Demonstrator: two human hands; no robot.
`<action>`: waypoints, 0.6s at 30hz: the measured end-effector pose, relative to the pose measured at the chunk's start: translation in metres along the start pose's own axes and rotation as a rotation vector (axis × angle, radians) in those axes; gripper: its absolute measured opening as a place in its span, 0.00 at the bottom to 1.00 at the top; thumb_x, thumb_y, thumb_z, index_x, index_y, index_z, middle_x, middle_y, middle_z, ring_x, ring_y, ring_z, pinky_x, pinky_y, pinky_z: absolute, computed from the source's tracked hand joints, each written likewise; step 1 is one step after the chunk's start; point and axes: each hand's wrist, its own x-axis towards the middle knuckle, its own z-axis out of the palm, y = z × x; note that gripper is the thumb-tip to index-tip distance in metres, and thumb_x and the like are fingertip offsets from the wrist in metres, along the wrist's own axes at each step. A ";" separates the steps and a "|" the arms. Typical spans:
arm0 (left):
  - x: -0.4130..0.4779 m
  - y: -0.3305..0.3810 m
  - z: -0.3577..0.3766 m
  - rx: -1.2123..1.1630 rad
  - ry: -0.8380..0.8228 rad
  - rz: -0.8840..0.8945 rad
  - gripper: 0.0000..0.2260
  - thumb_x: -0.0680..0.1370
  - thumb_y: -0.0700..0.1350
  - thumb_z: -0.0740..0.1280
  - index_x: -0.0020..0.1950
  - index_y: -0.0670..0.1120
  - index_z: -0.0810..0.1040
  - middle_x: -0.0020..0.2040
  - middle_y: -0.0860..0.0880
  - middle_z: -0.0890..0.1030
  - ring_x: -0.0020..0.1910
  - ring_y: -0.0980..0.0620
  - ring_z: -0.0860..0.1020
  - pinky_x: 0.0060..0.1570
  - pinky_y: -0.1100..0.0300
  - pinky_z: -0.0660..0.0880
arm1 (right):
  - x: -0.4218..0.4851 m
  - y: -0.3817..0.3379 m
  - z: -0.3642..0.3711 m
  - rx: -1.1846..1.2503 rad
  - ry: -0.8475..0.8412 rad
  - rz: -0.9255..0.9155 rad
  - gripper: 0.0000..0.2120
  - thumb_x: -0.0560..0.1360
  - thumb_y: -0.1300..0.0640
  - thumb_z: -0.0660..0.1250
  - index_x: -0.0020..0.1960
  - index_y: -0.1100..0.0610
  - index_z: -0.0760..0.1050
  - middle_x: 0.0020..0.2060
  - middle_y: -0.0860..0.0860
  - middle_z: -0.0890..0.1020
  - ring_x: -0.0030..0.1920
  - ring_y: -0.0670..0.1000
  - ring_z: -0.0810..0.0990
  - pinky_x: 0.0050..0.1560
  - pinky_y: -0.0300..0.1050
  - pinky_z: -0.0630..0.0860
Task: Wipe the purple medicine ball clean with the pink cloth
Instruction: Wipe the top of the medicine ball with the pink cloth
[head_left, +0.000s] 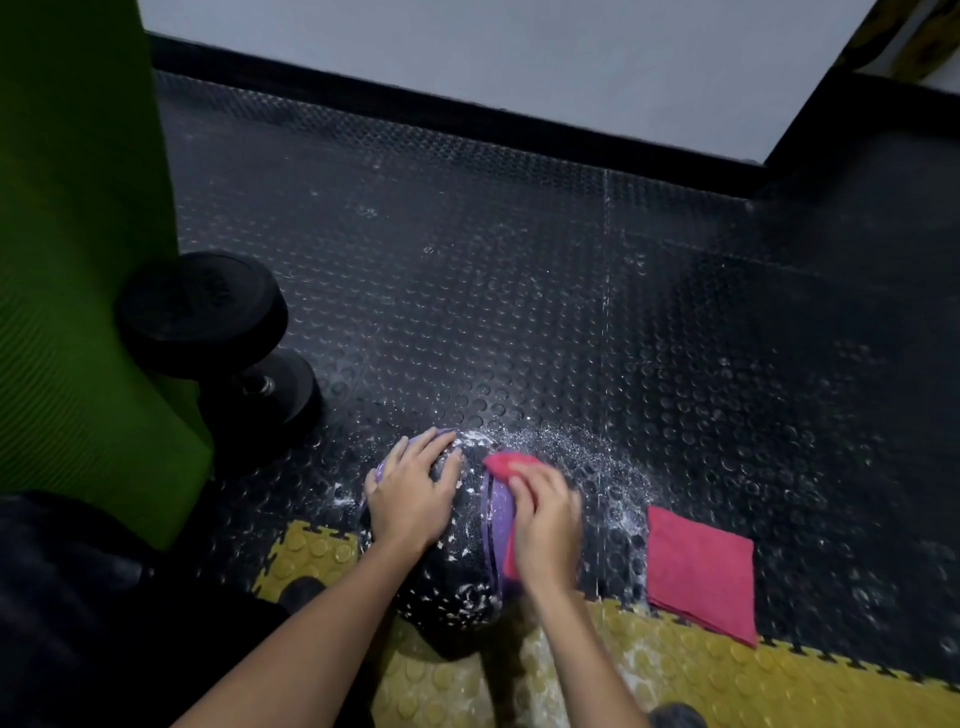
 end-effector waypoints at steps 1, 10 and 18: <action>0.004 0.000 -0.001 -0.003 -0.009 -0.002 0.17 0.80 0.59 0.55 0.68 0.62 0.69 0.72 0.62 0.65 0.74 0.57 0.58 0.71 0.46 0.54 | -0.021 0.005 0.001 0.027 0.065 -0.050 0.11 0.75 0.51 0.61 0.54 0.49 0.78 0.51 0.40 0.77 0.49 0.45 0.70 0.42 0.33 0.65; 0.004 0.006 0.005 0.054 -0.008 0.004 0.19 0.80 0.60 0.54 0.70 0.61 0.66 0.73 0.61 0.64 0.74 0.56 0.57 0.71 0.45 0.55 | 0.024 -0.007 -0.004 -0.113 -0.070 -0.003 0.11 0.76 0.51 0.61 0.57 0.48 0.77 0.54 0.41 0.77 0.51 0.47 0.70 0.52 0.45 0.71; 0.009 0.017 0.006 0.054 -0.015 -0.040 0.19 0.80 0.59 0.53 0.70 0.60 0.66 0.73 0.60 0.63 0.74 0.55 0.57 0.70 0.45 0.53 | -0.062 0.020 -0.001 0.046 0.208 -0.179 0.14 0.73 0.50 0.59 0.51 0.51 0.81 0.50 0.44 0.80 0.50 0.45 0.70 0.52 0.34 0.67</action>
